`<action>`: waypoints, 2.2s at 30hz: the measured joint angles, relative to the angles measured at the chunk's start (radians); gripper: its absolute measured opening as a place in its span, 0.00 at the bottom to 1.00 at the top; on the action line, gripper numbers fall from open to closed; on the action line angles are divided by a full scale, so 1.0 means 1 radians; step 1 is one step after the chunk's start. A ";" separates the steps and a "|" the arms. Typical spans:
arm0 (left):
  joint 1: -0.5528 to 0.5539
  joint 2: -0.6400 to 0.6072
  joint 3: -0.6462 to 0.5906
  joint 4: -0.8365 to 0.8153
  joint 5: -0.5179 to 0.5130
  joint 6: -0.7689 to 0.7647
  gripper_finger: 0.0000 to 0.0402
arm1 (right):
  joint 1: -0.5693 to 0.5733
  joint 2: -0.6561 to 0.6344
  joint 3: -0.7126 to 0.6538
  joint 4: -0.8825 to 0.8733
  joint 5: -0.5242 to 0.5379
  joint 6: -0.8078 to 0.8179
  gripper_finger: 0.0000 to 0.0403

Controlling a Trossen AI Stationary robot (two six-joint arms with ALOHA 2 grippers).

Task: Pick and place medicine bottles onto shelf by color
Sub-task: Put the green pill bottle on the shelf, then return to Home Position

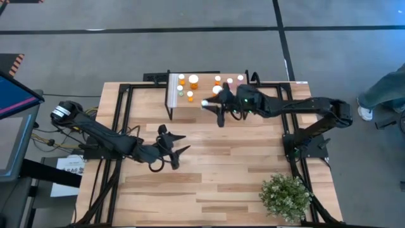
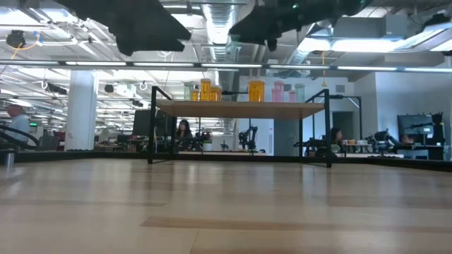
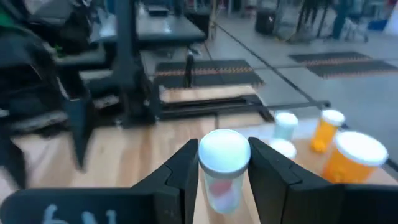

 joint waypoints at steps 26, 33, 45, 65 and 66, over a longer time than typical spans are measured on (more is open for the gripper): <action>-0.004 -0.037 -0.032 0.043 0.011 0.008 0.51 | -0.173 0.235 0.141 -0.089 -0.005 -0.013 0.35; -0.004 -0.037 -0.032 0.044 0.011 0.014 0.51 | -0.175 0.236 0.141 -0.092 -0.004 -0.013 0.38; -0.004 -0.036 -0.032 0.044 0.011 0.014 0.51 | -0.174 0.236 0.141 -0.094 -0.004 -0.012 0.44; -0.004 -0.036 -0.032 0.044 0.011 0.014 0.51 | -0.166 0.193 0.138 -0.129 -0.002 -0.007 0.47; -0.004 -0.036 -0.032 0.044 0.012 0.013 0.51 | -0.166 0.192 0.137 -0.133 -0.002 -0.007 0.47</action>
